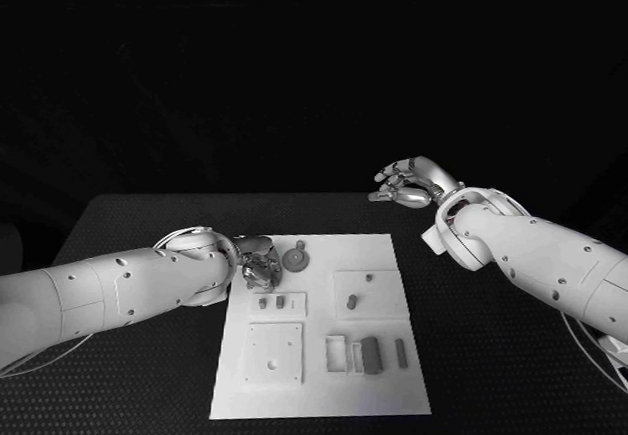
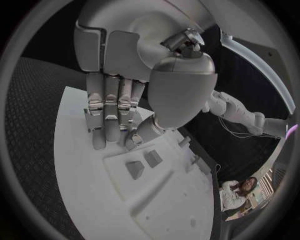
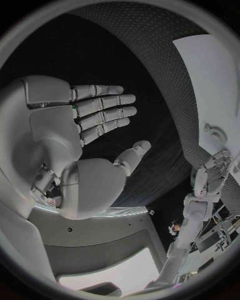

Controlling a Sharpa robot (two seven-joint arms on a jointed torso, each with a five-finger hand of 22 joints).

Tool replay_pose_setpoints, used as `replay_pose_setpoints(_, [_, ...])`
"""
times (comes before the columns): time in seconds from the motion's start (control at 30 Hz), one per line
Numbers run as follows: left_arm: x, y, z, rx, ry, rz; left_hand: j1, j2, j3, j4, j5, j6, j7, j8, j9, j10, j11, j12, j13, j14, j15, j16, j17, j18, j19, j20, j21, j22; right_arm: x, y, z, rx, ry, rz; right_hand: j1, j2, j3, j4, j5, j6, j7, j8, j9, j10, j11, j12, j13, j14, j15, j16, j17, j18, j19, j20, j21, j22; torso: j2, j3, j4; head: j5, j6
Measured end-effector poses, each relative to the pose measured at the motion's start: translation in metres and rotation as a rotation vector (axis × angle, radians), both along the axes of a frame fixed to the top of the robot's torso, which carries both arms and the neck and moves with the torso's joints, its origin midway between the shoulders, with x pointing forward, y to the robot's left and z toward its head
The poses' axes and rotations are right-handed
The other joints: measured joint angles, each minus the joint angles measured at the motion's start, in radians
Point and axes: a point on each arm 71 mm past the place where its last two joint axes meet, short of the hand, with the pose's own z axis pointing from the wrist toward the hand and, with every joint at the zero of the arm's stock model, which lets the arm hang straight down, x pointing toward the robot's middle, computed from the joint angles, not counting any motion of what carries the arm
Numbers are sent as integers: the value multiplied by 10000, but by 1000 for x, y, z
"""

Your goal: Assemble the parts on the task board

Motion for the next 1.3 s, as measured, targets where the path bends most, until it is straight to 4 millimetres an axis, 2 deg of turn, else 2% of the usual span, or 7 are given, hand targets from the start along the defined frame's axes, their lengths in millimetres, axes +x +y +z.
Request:
replay_pose_setpoints(0.23, [0, 4, 0, -1, 44, 53, 0, 0, -28, -27, 0, -83, 17, -55, 0, 0, -1, -29, -2, 0, 0, 0, 16, 0, 0, 0, 0, 12, 0, -1, 0, -7, 1, -13, 0, 0, 0, 0, 0, 0, 0, 0, 1, 0, 0, 0, -10, 0, 0, 0, 3, 0, 0, 0, 0, 9, -1, 0, -2, 2, 7])
replay_pose_setpoints(0.5, [4, 32, 1, 5, 43, 666, 109, -108, -28, -27, 0, -78, 27, 1, 2, -181, 106, -48, 3, -109, 107, 0, 47, -1, -87, 87, -76, 45, -3, -6, 0, -163, 118, 125, 286, 64, 69, -69, 0, 0, 0, 94, -9, 0, 0, 72, -33, 284, -67, 48, 134, 1, 367, -78, 0, 59, -3, 4, -3, 2, 72])
replay_pose_setpoints(0.57, [7, 44, 2, -73, 109, 1021, 109, -108, -27, -27, 0, 58, 167, 34, 7, -181, 106, -47, 3, -109, 107, 0, 79, -1, -87, 87, -75, 79, -5, -7, -1, -331, 170, 278, 510, 82, 140, -56, 0, 174, -4, 219, 21, 193, -49, 168, -33, 654, -226, 222, 260, 2, 808, -114, 42, 59, -4, 6, -4, -12, 111])
replay_pose_setpoints(0.7, [14, 70, 7, -520, 225, 1962, 158, -157, -28, -27, 0, 151, 251, 157, 32, -208, 125, -48, 3, -208, 130, -51, 75, 79, -137, 130, -182, 90, -9, -10, -3, -889, 296, 727, 822, 187, 197, -54, 0, 642, 56, 474, 115, 769, -264, 224, -46, 1514, -625, 623, 555, 412, 1813, -183, 161, -43, -7, 11, -8, -106, 204])
replay_pose_setpoints(1.03, [26, 104, 35, -4167, 710, 4187, -615, -194, -223, 50, 0, 166, 340, 358, 44, -1119, 531, -97, -166, -1117, 612, -1525, -635, 79, -1120, 606, -1237, -501, -34, -11, -24, -3475, 574, 2186, 1016, 197, 235, -70, 0, 1238, -113, 699, 220, 2156, -643, -556, -191, 3396, -1528, 1366, 1318, 1117, 4024, -290, 475, -291, -16, 0, 22, -127, 309])
replay_pose_setpoints(1.23, [24, 107, 49, -6408, 965, 4865, -868, -160, -631, 22, 0, 166, 341, 525, 37, -1229, 586, -97, -272, -1257, 800, -2641, -1071, 80, -1457, 836, -1742, -1011, -50, -2, -42, -5177, 467, 2963, 1016, 197, 235, -70, 0, 1396, -181, 699, 251, 2651, -721, -1065, -254, 3854, -1773, 1432, 1626, 1331, 4605, -294, 475, -348, -28, -19, 18, -82, 321])
replay_pose_setpoints(1.3, [23, 105, 52, -6825, 1015, 4926, -914, -113, -662, 4, 0, 167, 342, 525, 21, -1065, 471, -21, -272, -1214, 895, -2949, -1150, 84, -1542, 920, -1742, -1184, -54, 0, -48, -5593, 403, 3113, 1016, 197, 235, -70, 0, 1429, -213, 699, 251, 2759, -748, -1213, -271, 3895, -1814, 1432, 1709, 1333, 4646, -285, 475, -364, -28, -20, 8, -80, 325])
